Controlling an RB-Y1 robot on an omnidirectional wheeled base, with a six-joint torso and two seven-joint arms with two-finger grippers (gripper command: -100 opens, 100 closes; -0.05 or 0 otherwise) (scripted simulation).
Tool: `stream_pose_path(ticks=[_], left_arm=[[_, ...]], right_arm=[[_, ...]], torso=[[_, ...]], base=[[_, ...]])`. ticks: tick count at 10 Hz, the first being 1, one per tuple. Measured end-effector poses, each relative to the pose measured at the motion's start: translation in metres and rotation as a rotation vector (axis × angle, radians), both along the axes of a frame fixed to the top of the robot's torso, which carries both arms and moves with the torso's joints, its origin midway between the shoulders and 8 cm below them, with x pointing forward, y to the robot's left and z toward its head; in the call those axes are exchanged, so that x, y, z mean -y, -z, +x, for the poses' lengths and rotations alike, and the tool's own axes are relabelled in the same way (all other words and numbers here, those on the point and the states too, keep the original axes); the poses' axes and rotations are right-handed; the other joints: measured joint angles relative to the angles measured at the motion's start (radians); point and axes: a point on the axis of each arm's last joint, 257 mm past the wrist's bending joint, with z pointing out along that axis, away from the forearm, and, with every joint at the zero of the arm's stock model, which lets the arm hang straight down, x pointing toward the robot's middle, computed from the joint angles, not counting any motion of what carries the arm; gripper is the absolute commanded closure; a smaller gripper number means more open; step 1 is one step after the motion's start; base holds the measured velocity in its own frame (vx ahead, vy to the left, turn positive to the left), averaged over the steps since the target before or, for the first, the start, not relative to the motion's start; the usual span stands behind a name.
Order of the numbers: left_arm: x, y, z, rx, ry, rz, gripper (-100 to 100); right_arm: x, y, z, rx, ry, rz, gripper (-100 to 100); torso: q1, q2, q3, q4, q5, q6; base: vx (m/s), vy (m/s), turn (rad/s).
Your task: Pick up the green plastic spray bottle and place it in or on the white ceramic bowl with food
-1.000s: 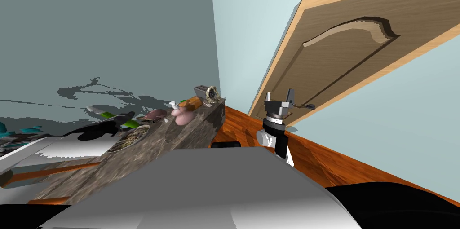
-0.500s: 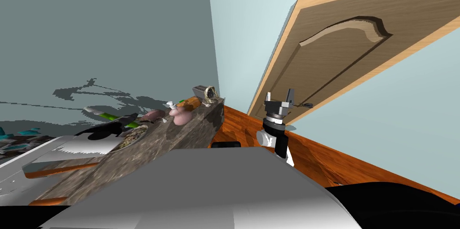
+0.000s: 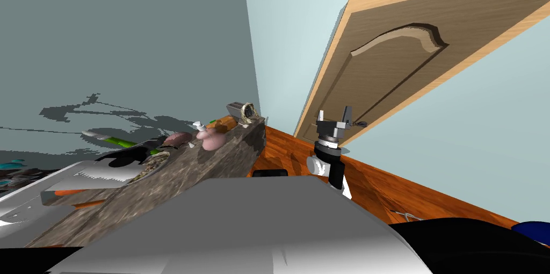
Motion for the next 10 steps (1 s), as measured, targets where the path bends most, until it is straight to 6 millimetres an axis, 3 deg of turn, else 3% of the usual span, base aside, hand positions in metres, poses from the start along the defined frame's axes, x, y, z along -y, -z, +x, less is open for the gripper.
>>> stream_pose_path(ticks=[2,4,5,8,10], left_arm=[[-0.017,0.011,-0.016,-0.021,-0.04,-0.006,-100],[-0.016,0.004,0.009,-0.001,0.004,-0.001,-100],[-0.017,0.009,0.01,-0.001,0.012,-0.012,-100],[-0.043,0.031,-0.018,-0.029,-0.042,-0.023,-100],[-0.044,0.019,0.0,-0.01,-0.004,-0.02,-100]], right_arm=[[0.0,0.0,0.0,0.0,0.0,0.0,0],[0.0,0.0,0.0,0.0,0.0,0.0,0],[0.0,0.0,0.0,0.0,0.0,0.0,0],[0.0,0.0,0.0,0.0,0.0,0.0,0],[0.0,0.0,0.0,0.0,0.0,0.0,0]], torso=[[0.002,-0.001,0.0,0.0,0.001,0.0],[-0.005,0.001,0.0,0.0,-0.001,0.001],[-0.003,0.001,0.0,0.0,-0.001,0.0],[0.003,0.0,0.0,0.0,0.001,0.0],[-0.005,0.001,0.0,0.0,-0.001,0.001]], base=[[-0.01,-0.034,-0.1],[-0.029,-0.081,-0.042],[-0.002,-0.009,0.02],[-0.008,-0.019,-0.061],[-0.023,-0.073,-0.054]])
